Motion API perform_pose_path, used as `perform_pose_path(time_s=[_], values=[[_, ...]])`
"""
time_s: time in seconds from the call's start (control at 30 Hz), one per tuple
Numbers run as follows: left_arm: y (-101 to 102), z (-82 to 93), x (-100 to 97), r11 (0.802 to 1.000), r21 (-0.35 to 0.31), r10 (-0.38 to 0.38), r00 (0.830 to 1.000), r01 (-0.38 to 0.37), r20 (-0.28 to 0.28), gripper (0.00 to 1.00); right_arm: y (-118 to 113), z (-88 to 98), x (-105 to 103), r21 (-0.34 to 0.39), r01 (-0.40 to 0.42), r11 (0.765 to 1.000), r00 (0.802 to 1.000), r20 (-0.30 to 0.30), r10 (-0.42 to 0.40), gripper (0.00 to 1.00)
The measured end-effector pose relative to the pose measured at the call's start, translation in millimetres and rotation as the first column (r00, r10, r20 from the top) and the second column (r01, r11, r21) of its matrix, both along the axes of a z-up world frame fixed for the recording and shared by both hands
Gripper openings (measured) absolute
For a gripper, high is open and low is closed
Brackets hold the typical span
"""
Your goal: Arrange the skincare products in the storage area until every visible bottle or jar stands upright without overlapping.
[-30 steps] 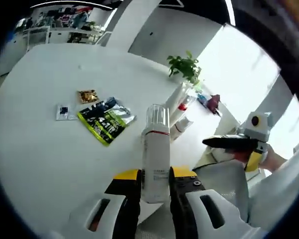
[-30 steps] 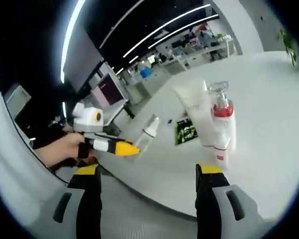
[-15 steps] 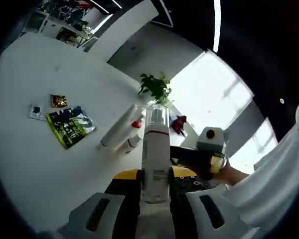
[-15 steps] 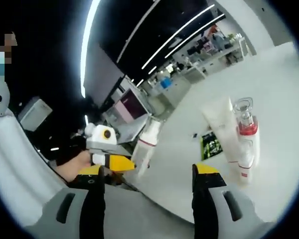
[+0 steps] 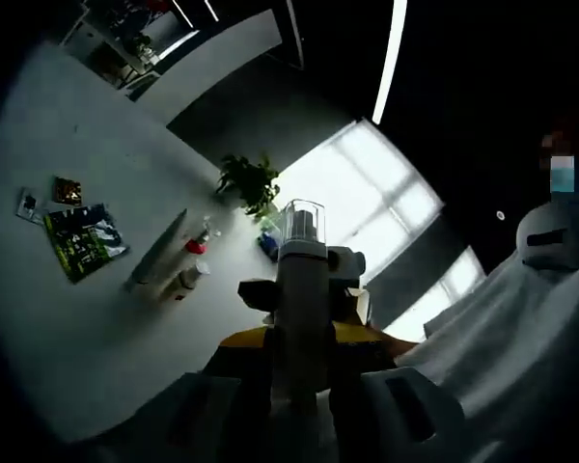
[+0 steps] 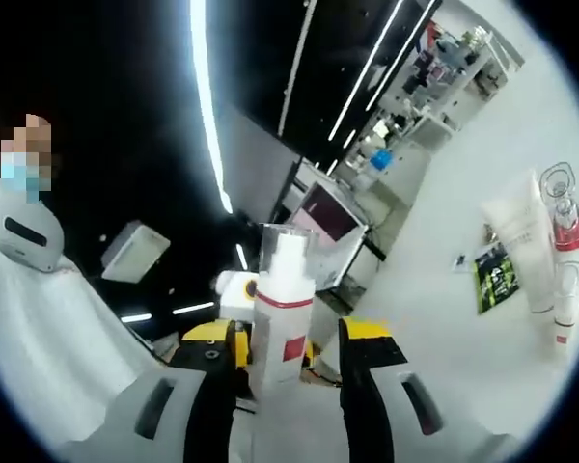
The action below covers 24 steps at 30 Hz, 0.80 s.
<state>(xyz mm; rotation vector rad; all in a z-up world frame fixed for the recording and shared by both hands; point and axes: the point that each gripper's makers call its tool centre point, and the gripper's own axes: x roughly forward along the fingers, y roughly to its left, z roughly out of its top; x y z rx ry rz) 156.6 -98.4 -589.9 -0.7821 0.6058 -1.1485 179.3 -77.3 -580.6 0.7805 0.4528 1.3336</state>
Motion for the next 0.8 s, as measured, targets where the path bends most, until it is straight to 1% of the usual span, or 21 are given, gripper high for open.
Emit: perform_pose_path(time_s=[0.03,0.07,0.1,0.17,0.23,0.27,0.33,0.47,0.53,0.63,0.7,0.73,0.8], values=[[-0.2,1.9,-1.0,1.0,-0.01,0.001,1.0,-0.001,0.001,0.2,1.8,1.3,-1.6,0.012,-0.011,1.0,1.0,-0.006,0.011,0.38],[0.5,1.9,-2.0,1.0,-0.01,0.0,1.0,0.0,0.002,0.2,4.1,5.3,-3.3,0.047,-0.026,0.999,0.999,-0.021,0.027,0.37],[0.4,4.2,-3.6,1.0,-0.025,-0.001,1.0,0.001,-0.006,0.2,5.2,5.1,-3.7,0.051,-0.032,0.998,0.999,-0.025,0.033,0.35],[1.2,7.1,-5.4,0.999,-0.039,0.004,1.0,-0.004,-0.002,0.2,7.0,6.9,-3.9,0.067,-0.038,0.997,0.999,-0.025,0.04,0.31],[3.1,7.6,-5.0,0.999,-0.05,0.01,1.0,-0.011,-0.017,0.2,9.0,11.1,-6.5,0.097,-0.058,0.994,0.998,-0.028,0.061,0.27],[4.0,7.2,-4.6,0.999,-0.051,0.015,1.0,-0.016,-0.023,0.2,10.0,13.1,-8.2,0.109,-0.067,0.992,0.997,-0.025,0.07,0.24],[5.9,7.2,-4.7,0.998,-0.055,0.019,0.999,-0.021,-0.026,0.2,12.1,13.6,-8.3,0.108,-0.062,0.992,0.998,-0.008,0.063,0.24],[7.2,9.8,-5.8,0.998,-0.066,0.023,1.0,-0.024,-0.022,0.2,12.6,17.2,-9.2,0.128,-0.062,0.99,0.998,0.013,0.061,0.23],[7.7,9.0,-5.1,0.997,-0.068,0.026,0.999,-0.028,-0.028,0.2,12.6,16.9,-8.6,0.131,-0.053,0.99,0.999,0.014,0.052,0.23],[8.2,7.4,-2.3,0.997,-0.066,0.037,0.998,-0.04,-0.047,0.2,11.0,14.6,-4.3,0.13,-0.028,0.991,1.0,-0.001,0.028,0.22],[9.6,4.8,2.9,0.996,-0.051,0.065,0.997,-0.067,-0.045,0.2,9.3,11.3,0.4,0.108,-0.003,0.994,1.0,-0.003,0.003,0.22],[10.4,2.6,4.9,0.996,-0.039,0.075,0.996,-0.077,-0.045,0.2,9.3,9.2,1.9,0.094,0.002,0.996,1.0,-0.014,-0.001,0.22],[11.0,1.1,6.9,0.996,-0.036,0.08,0.995,-0.082,-0.058,0.2,9.6,7.6,4.7,0.074,0.016,0.997,1.0,-0.016,-0.014,0.22]])
